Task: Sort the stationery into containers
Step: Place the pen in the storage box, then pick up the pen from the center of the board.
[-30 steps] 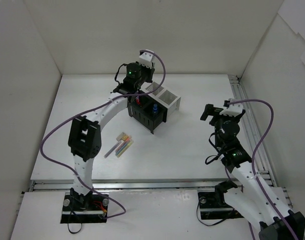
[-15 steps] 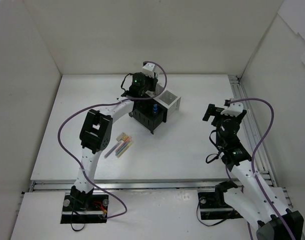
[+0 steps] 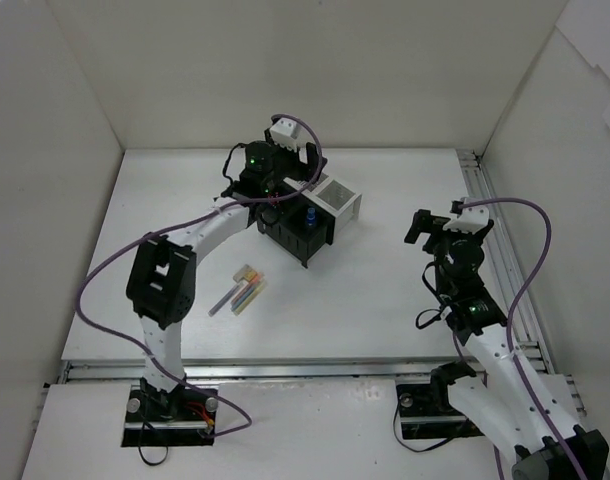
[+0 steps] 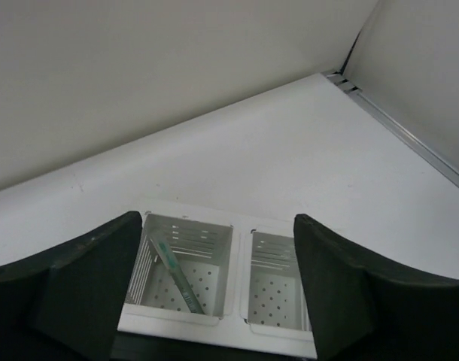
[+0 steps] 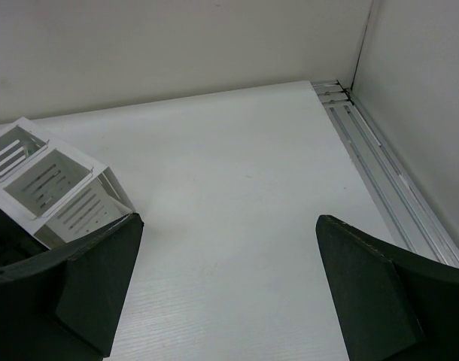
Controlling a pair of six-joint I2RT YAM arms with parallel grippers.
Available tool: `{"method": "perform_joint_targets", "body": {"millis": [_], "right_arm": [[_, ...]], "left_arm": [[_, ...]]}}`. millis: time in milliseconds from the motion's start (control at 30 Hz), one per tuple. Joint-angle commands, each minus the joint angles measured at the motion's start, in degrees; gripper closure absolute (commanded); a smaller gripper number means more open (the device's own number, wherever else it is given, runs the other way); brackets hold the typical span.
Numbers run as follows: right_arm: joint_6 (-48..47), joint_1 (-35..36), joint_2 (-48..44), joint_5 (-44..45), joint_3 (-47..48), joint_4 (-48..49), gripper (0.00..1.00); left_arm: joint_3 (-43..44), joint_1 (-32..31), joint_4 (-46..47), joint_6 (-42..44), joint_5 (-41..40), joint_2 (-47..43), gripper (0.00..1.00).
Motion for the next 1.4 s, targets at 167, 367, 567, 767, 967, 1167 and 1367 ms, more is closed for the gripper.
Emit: {"method": "perform_joint_targets", "body": {"millis": [167, 367, 567, 767, 967, 1167, 1367], "right_arm": [[2.3, -0.7, -2.8, -5.4, 2.3, 0.6, 0.02], [3.1, -1.0, -3.9, -7.8, 2.4, -1.1, 0.02], [3.0, -1.2, -3.9, -9.8, 2.6, -1.3, 0.02], [3.1, -1.2, -1.9, -12.6, 3.5, -1.5, 0.02], [3.1, -1.2, -0.4, -14.2, 4.5, -2.3, 0.02], [2.6, -1.3, -0.4, -15.1, 5.0, -2.9, 0.02], [2.1, -1.3, 0.4, -14.4, 4.8, -2.6, 0.02]], "left_arm": [[-6.7, 1.2, -22.3, 1.9, 4.4, -24.1, 0.00], [-28.7, 3.2, -36.7, -3.3, -14.7, -43.0, 0.00], [-42.6, 4.3, -49.4, -13.8, -23.6, -55.0, 0.00], [-52.3, 8.0, -51.5, -19.5, -22.6, -56.6, 0.00], [-54.6, 8.5, -45.9, -18.3, -22.8, -49.8, 0.00], [-52.8, 10.7, -43.7, -15.6, -22.2, -41.1, 0.05], [-50.5, 11.2, -43.2, -12.3, -19.0, -37.2, 0.20]]}}
